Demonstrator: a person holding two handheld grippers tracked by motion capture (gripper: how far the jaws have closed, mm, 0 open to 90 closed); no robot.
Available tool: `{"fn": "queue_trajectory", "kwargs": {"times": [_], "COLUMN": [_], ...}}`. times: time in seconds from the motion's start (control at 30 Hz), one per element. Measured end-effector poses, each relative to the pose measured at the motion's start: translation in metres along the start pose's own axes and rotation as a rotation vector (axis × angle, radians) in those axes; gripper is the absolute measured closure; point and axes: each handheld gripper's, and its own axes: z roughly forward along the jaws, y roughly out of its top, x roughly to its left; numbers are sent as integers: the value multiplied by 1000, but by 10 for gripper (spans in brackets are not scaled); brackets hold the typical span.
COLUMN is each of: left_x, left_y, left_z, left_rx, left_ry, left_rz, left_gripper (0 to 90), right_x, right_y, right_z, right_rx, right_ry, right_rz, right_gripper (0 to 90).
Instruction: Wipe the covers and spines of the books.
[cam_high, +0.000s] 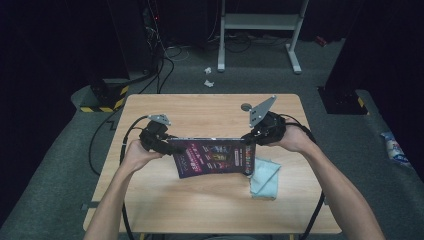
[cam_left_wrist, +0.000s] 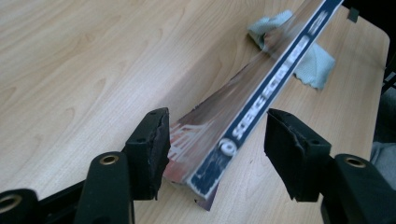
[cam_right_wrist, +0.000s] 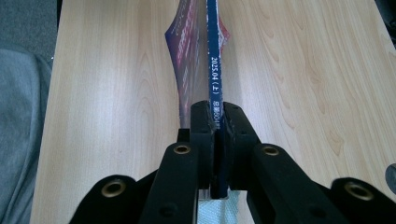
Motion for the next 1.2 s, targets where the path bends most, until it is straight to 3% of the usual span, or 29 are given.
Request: {"fn": "queue_trajectory", "kwargs": {"times": [0.13,0.3,0.33,0.43,0.57,0.63,0.77,0.93,1.07,1.2], "left_x": [0,-2,-2,-7,-11,-15,-18,-23,-34,-36], "left_y": [-6,-7,-8,-7,-7,-6,-5,-3,0,1], "left_z": [8,15,14,10,5,0,-3,-4,-4,-1], "left_rx": [-5,-18,-23,-22,-33,-50,-65,-79,-92,-95], "left_ry": [2,0,-31,-32,-36,-27,-30,-27,22,50], "left_rz": [4,29,22,32,44,49,40,40,59,56], "left_gripper": [422,589,624,684,747,766,801,828,837,838], "right_x": [1,-1,-1,-2,-3,-4,-7,-15,-23,-29], "right_y": [-2,-7,-9,-12,-16,-19,-21,-23,-25,-26], "right_z": [-2,-3,-3,-4,-2,4,7,11,14,20], "right_rx": [-6,-19,-21,-24,-10,16,19,23,21,17], "right_ry": [1,0,-2,-11,-46,-90,-127,-163,-216,-246], "right_rz": [5,6,5,-5,-29,-62,-67,-35,13,48], "right_gripper": [842,841,841,839,834,829,811,779,732,696]}}
